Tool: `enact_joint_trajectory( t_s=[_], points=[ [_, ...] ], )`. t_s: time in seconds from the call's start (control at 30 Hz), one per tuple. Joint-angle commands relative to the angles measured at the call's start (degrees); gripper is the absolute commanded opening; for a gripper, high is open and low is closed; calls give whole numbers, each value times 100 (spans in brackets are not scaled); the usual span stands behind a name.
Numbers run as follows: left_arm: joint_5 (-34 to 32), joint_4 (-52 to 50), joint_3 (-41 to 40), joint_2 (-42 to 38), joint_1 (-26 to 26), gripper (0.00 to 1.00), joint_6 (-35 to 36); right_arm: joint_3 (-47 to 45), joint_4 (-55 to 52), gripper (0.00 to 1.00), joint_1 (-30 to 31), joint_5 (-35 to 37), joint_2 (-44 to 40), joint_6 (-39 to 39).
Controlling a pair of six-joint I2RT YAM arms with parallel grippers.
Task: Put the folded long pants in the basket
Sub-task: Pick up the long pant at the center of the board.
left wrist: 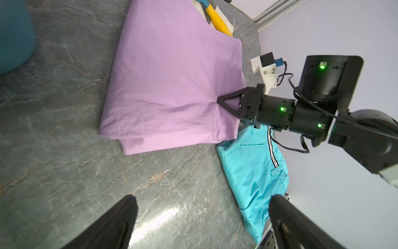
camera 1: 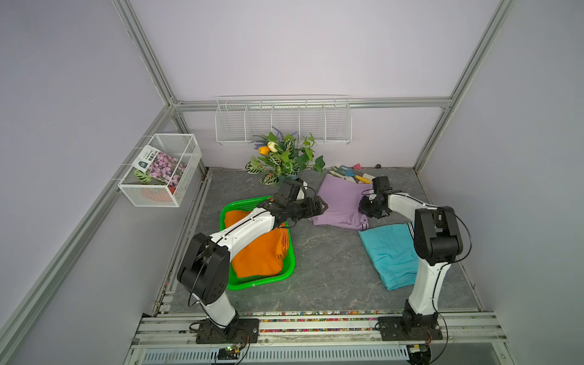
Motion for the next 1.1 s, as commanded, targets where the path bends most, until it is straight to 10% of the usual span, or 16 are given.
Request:
enact_joint_trajectory(
  t_s=[0.0, 0.5, 0.73, 1.07],
  points=[
    [-102, -6, 417, 426, -5, 99, -87, 136, -340, 0, 21, -380, -481, -82],
    [-269, -319, 1353, 1517, -5, 99, -529, -448, -1235, 0, -13, -159, -2006, -317],
    [581, -9, 1860, 2364, -30, 80, -770, -1066, -1119, 0, -43, -212, -2175, -320],
    [190, -639, 2367, 3001, -49, 73, -335, -1110, -1070, 0, -72, -207, -2236, -399]
  ],
)
